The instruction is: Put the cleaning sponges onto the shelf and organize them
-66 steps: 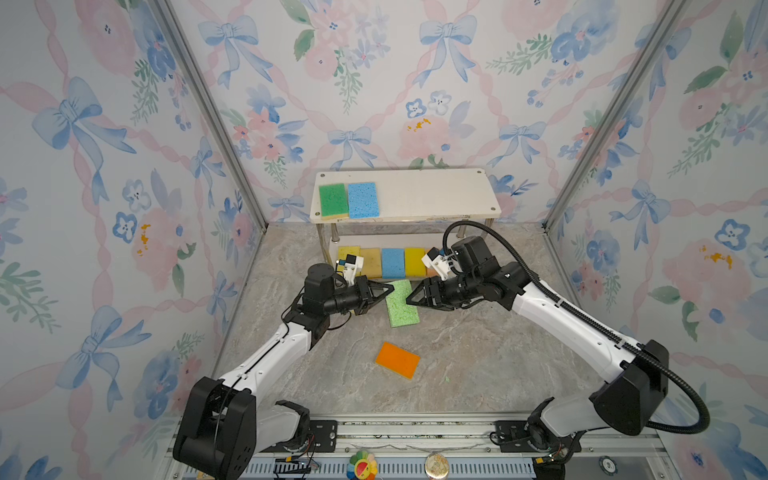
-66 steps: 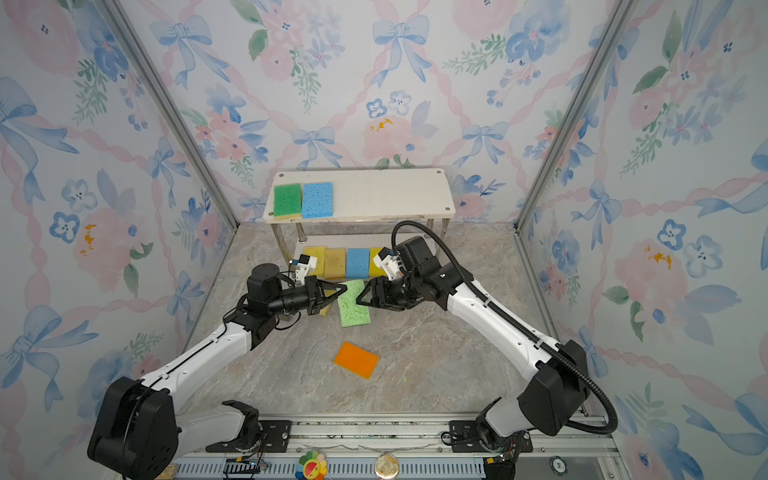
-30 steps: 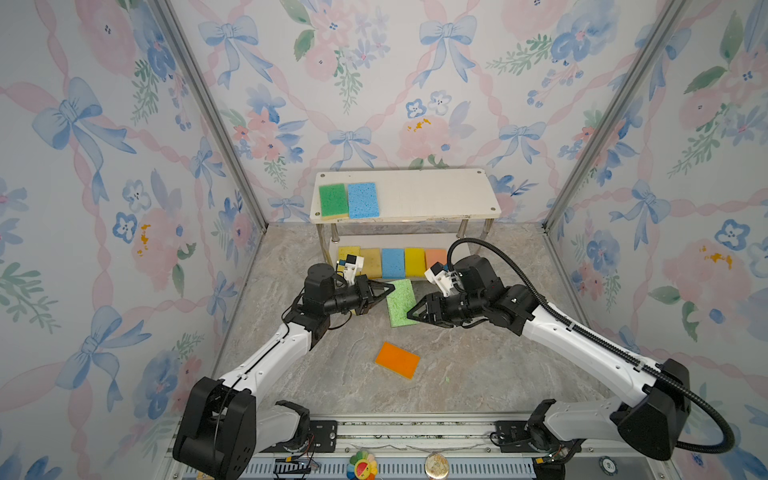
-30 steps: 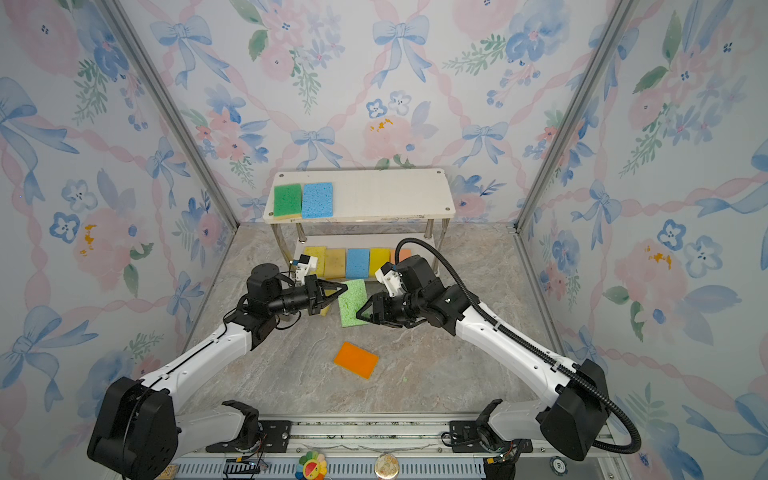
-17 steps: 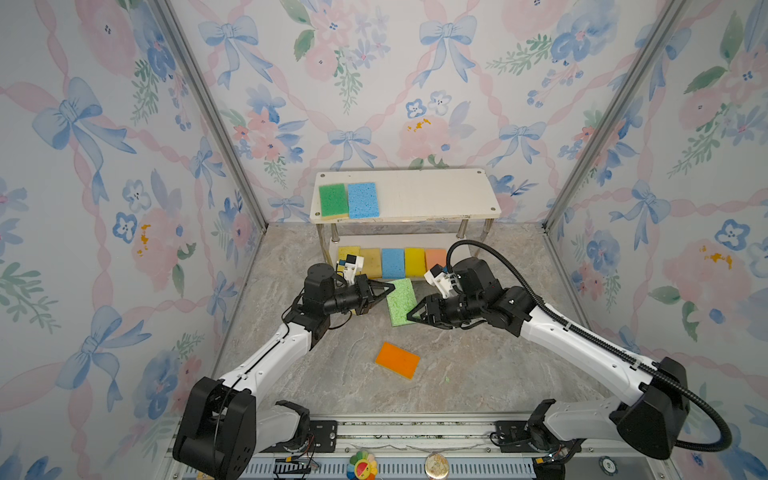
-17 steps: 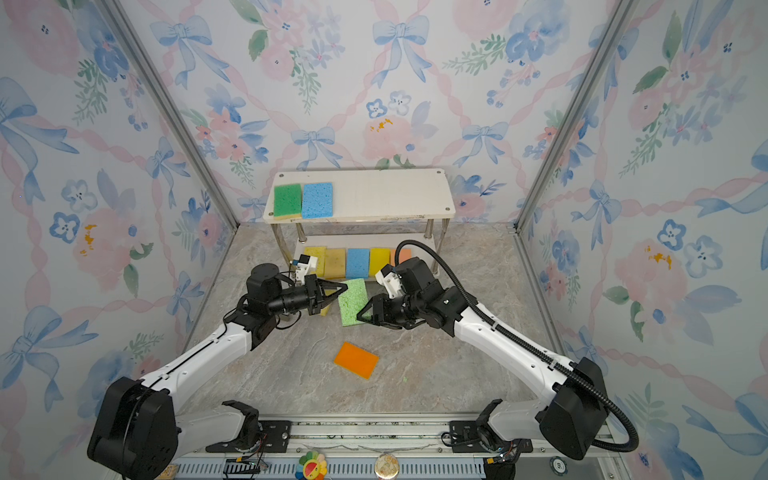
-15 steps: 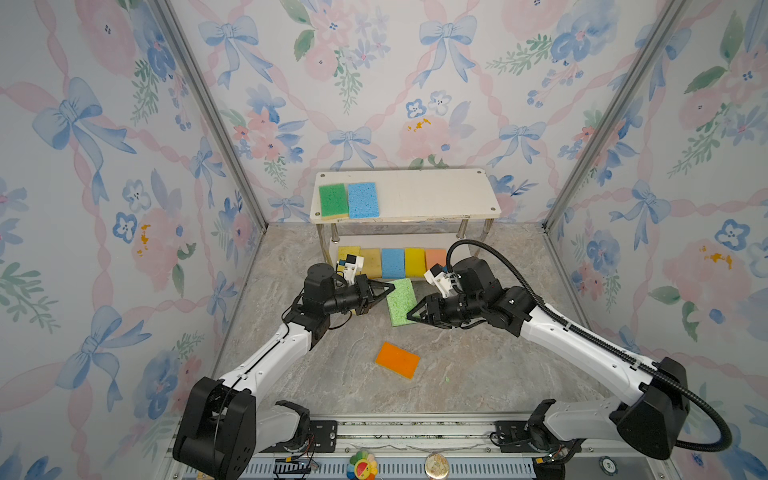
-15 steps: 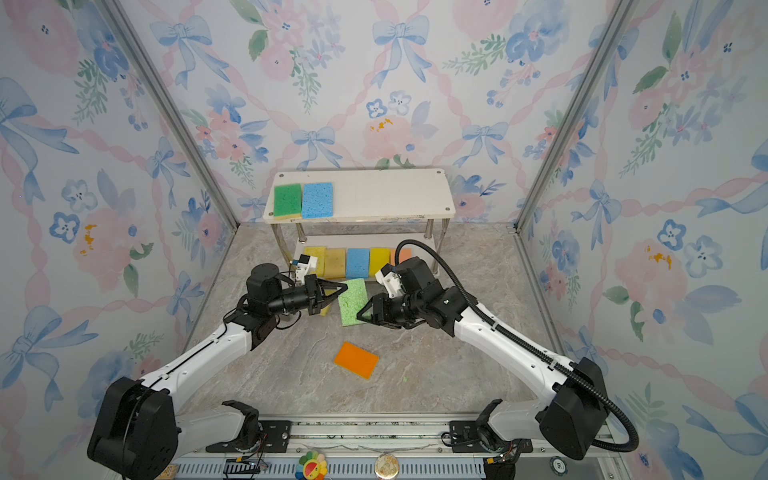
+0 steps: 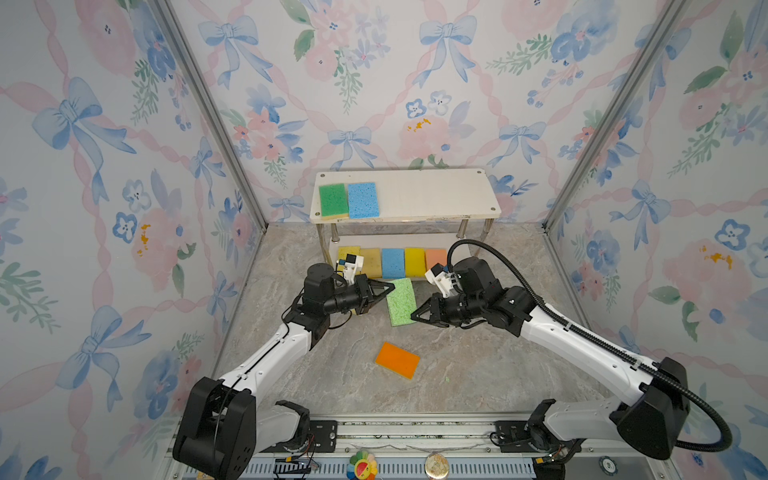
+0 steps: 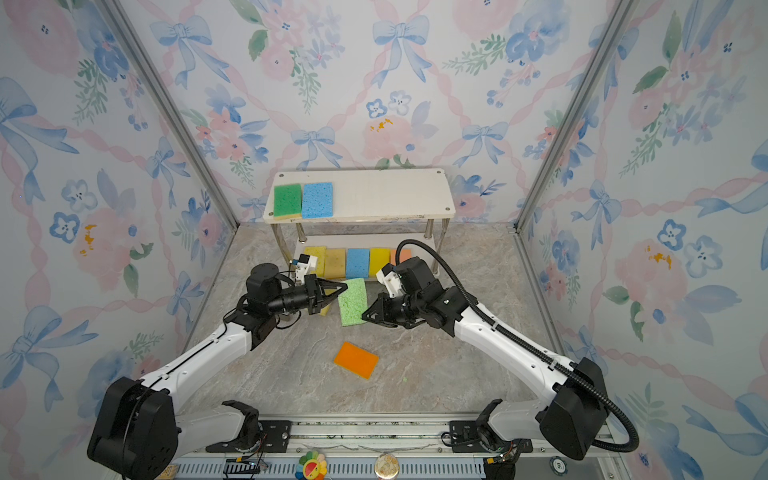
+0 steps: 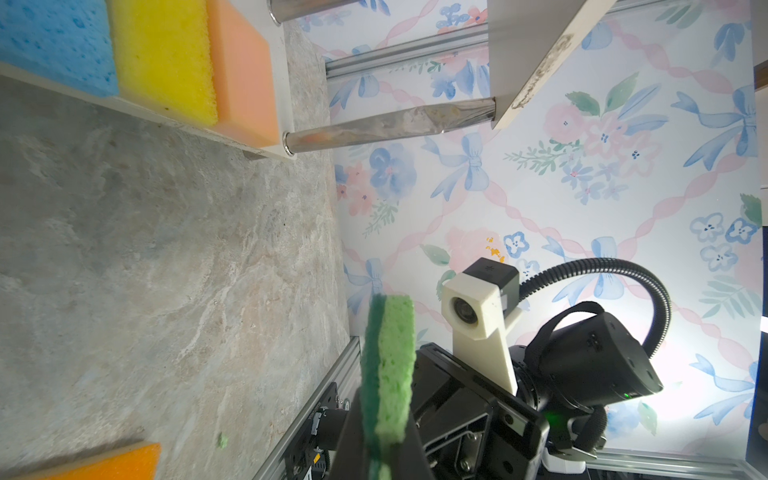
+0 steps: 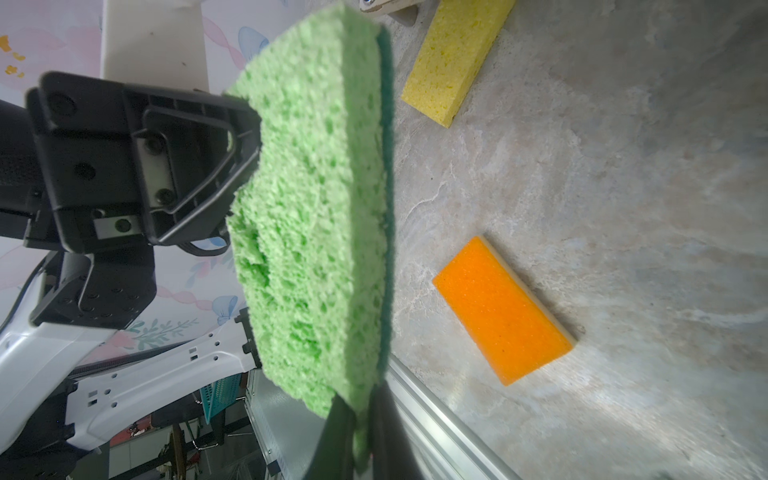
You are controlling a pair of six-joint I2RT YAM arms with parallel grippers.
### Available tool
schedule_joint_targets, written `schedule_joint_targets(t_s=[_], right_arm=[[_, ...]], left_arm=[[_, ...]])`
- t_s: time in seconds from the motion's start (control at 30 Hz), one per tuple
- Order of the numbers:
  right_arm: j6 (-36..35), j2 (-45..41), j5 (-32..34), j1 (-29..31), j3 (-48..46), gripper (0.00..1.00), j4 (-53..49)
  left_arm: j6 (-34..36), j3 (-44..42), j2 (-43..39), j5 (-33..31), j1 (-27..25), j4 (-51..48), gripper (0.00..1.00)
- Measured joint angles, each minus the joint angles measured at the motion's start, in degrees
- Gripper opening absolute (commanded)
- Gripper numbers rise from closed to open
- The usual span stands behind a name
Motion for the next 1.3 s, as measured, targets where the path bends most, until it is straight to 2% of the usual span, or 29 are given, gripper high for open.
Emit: schedule_joint_targets(t_s=[0.2,0.3,0.43,0.57,0.7,0.97,1.3], right_arm=[[-0.83,-1.42,1.25,-0.22,0.85,0.07,-3.21],[-1.73,-2.78,2.12,-1.05,2.21,0.08,-5.97],[-3.63,-5.51,4.39,-3.10,6.47,0.09,-11.69],[-5.75,-5.81,7.32,-4.13,16.33,0.10,-17.46],[-7.93,-4.07,8.63,-4.61,27.02,0.13,-20.94],[-11.26,8.72,10.71,-8.11,47.52,0.12,-25.75],[-16.31,29.62,12.44,-8.33,69.90,0.12,-29.99]], left_arm=[[-0.09,-0.02,-0.42,-0.09,0.20,0.57,0.78],[0.50,-0.07,-2.67,-1.29,1.75,-1.05,0.98],[4.57,-0.02,-8.37,-6.71,4.35,-7.56,0.98],[6.21,-2.29,-14.29,-11.52,5.57,-10.16,0.98],[6.29,-6.97,-15.41,-13.07,5.60,-11.82,0.98],[6.36,-9.70,-16.63,-13.53,5.20,-15.17,0.98],[7.87,-10.08,-21.49,-11.30,4.90,-18.23,0.98]])
